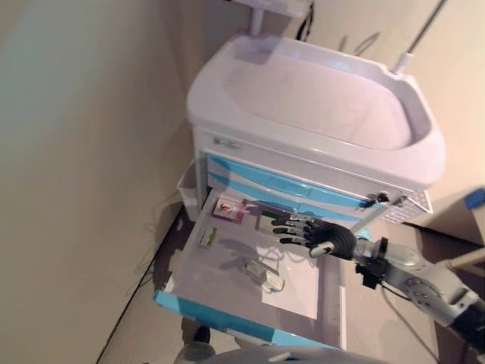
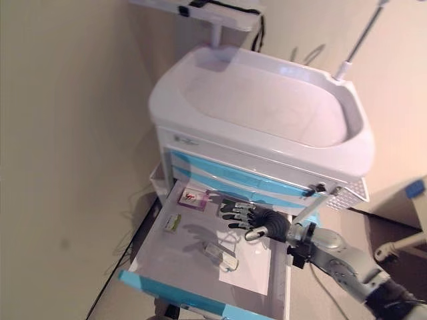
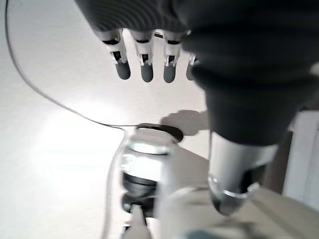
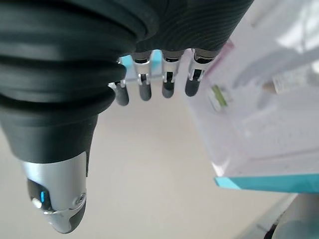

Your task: Open the drawer and pick up the medicine

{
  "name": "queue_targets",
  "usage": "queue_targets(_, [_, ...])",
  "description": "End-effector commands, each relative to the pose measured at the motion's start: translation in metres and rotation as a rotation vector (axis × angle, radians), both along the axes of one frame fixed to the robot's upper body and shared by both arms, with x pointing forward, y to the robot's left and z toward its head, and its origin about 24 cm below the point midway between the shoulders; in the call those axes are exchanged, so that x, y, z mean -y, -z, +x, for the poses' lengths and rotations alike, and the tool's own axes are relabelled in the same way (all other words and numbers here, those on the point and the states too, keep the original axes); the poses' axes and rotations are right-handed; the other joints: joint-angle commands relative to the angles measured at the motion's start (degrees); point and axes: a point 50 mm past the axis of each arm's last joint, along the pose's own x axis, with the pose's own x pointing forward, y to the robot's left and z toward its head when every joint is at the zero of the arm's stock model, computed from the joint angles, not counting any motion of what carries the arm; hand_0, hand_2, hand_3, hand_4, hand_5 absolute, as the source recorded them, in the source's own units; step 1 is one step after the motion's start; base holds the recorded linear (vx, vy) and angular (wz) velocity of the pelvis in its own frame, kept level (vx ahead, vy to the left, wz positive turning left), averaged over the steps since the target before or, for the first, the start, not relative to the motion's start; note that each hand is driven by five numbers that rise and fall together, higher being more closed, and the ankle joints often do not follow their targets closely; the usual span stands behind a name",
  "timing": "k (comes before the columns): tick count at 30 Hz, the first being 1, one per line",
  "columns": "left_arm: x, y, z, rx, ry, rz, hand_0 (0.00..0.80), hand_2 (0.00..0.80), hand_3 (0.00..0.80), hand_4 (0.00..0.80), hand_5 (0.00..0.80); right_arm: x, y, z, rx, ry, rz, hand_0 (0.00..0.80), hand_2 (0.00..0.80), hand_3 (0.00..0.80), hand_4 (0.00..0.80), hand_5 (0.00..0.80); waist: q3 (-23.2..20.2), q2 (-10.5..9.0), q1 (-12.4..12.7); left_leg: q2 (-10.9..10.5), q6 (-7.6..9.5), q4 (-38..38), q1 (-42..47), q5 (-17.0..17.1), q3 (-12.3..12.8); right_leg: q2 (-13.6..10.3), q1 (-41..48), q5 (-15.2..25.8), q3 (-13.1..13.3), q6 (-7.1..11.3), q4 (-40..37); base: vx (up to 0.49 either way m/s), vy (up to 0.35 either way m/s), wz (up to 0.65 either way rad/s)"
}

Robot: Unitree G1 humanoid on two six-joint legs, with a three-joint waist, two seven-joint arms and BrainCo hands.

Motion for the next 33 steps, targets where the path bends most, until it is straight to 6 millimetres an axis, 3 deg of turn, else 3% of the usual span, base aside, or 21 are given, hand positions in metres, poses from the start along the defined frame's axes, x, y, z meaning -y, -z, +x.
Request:
queue_targets(1, [-0.002, 0.001, -0.006, -0.045, -0.006, 0.008, 0.0, 0.0, 0.0, 0.0, 0.0, -0.007, -0.009, 0.002, 0.093, 0.027, 0.032, 0.0, 0.0, 0.0, 0.0, 0.0, -0.5, 0.03, 0.5, -0.2, -0.05, -0.3, -0.6, 0.0, 1.4, 0.0, -2.1, 0.8, -1.1, 2.11, 3.6, -0.03, -0.026, 0.19])
queue_targets(5, [-0.004, 0.0, 0.001, -0.028, -0.004, 0.037, 0.0, 0.0, 0.0, 0.0, 0.0, -0.008, 0.004, 0.004, 0.153, 0.129, -0.013, 0.0, 0.0, 0.0, 0.0, 0.0, 1.7, 0.7, 0.9, -1.0, 0.2, 3.1, -2.5, -0.7, -0.1, -0.4, -2.5, -0.3, -2.0, 1.53, 5.1, -0.053, -0.027, 0.2])
queue_targets(10, [-0.007, -0.002, 0.02, 0.024, 0.015, 0.061, 0.0, 0.0, 0.0, 0.0, 0.0, -0.012, -0.009, 0.016, 0.377, 0.117, -0.176, 0.0, 0.0, 0.0, 0.0, 0.0, 5.5, 1.47, 1.0, -2.2, 0.56, 7.9, -6.6, -1.7, -1.3, -1.3, -4.8, -1.0, -2.6, 1.09, 8.1, -0.141, -0.005, 0.26])
queue_targets(13, [-0.008, -0.005, 0.042, 0.092, 0.026, 0.093, 0.0, 0.0, 0.0, 0.0, 0.0, -0.018, -0.024, 0.026, 0.629, 0.138, -0.356, 0.0, 0.0, 0.0, 0.0, 0.0, 8.9, 2.73, 0.5, -2.9, 1.06, 11.5, -10.3, -2.3, -1.8, -2.4, -8.3, -1.2, -2.5, 0.73, 11.6, -0.146, 0.034, 0.17])
queue_targets(16, [-0.008, -0.006, 0.046, 0.102, 0.029, 0.102, 0.0, 0.0, 0.0, 0.0, 0.0, -0.019, -0.024, 0.027, 0.662, 0.142, -0.387, 0.0, 0.0, 0.0, 0.0, 0.0, 9.1, 2.82, 0.3, -3.0, 1.21, 12.3, -11.5, -2.5, -2.0, -2.7, -9.6, -1.3, -2.3, 0.66, 12.5, -0.1, 0.053, 0.02])
queue_targets(17, [-0.008, -0.007, 0.052, 0.122, 0.029, 0.123, 0.0, 0.0, 0.0, 0.0, 0.0, -0.021, -0.023, 0.033, 0.793, 0.168, -0.518, 0.0, 0.0, 0.0, 0.0, 0.0, 10.2, 3.29, 0.3, -3.3, 1.49, 13.8, -13.0, -3.1, -1.7, -3.2, -11.4, -1.5, -1.3, 0.67, 14.3, -0.096, 0.098, -0.01])
queue_targets(19, [-0.009, -0.007, 0.054, 0.129, 0.028, 0.131, 0.0, 0.0, 0.0, 0.0, 0.0, -0.022, -0.024, 0.034, 0.822, 0.168, -0.545, 0.0, 0.0, 0.0, 0.0, 0.0, 10.1, 3.34, 0.2, -3.3, 1.59, 13.8, -13.6, -2.9, -1.6, -3.4, -12.1, -1.2, -1.2, 0.75, 14.5, -0.067, 0.091, -0.01])
queue_targets(23, [-0.008, -0.009, 0.063, 0.161, 0.023, 0.154, 0.0, 0.0, 0.0, 0.0, 0.0, -0.029, -0.009, 0.039, 0.909, 0.142, -0.707, 0.0, 0.0, 0.0, 0.0, 0.0, 11.2, 3.61, -0.1, -3.8, 2.01, 14.7, -14.8, -3.5, -0.8, -4.1, -14.0, -1.1, 0.4, 0.91, 15.9, -0.047, 0.087, -0.02])
queue_targets(33, [-0.001, -0.01, 0.079, 0.211, 0.018, 0.157, 0.0, 0.0, 0.0, 0.0, 0.0, -0.038, 0.029, 0.047, 0.912, 0.095, -0.915, 0.0, 0.0, 0.0, 0.0, 0.0, 13.4, 4.23, -0.6, -4.6, 2.59, 15.8, -15.4, -4.4, 1.1, -4.6, -16.2, -0.9, 2.8, 1.04, 17.7, -0.032, 0.073, -0.12])
